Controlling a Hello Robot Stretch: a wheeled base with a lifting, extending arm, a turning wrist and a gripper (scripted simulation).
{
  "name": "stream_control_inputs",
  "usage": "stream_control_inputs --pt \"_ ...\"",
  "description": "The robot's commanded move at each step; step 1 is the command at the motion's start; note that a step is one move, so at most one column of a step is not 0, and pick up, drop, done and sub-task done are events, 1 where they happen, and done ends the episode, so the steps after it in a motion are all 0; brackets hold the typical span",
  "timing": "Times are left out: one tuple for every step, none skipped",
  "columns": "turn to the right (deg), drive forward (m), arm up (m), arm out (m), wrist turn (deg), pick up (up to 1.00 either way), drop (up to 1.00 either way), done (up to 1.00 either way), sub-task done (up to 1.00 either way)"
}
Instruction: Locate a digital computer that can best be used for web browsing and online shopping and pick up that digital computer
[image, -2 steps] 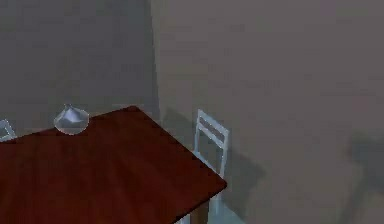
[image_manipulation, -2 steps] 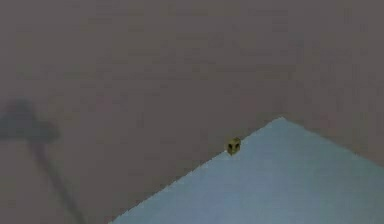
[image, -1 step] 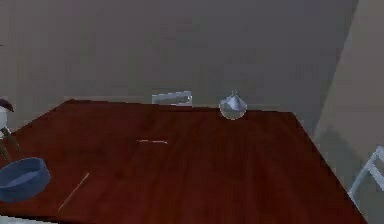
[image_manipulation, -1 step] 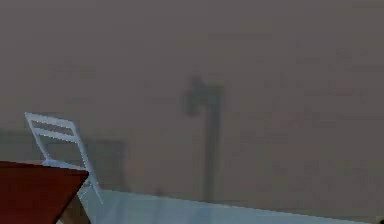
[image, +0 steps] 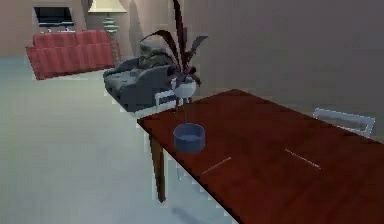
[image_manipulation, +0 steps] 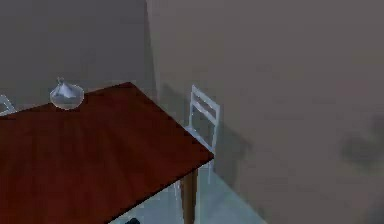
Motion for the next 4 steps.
stream_control_inputs --pt "-33.0 0.0 0.0 0.0 0.0 0.0 0.0 0.0 0.0" --pt "0.0 0.0 0.2 0.0 0.0 0.0 0.0 0.0 0.0" --pt "0.0 0.0 0.0 0.26 0.0 0.0 0.0 0.0 0.0" --pt "0.0 0.0 0.0 0.0 45.0 0.0 0.0 0.0 0.0"
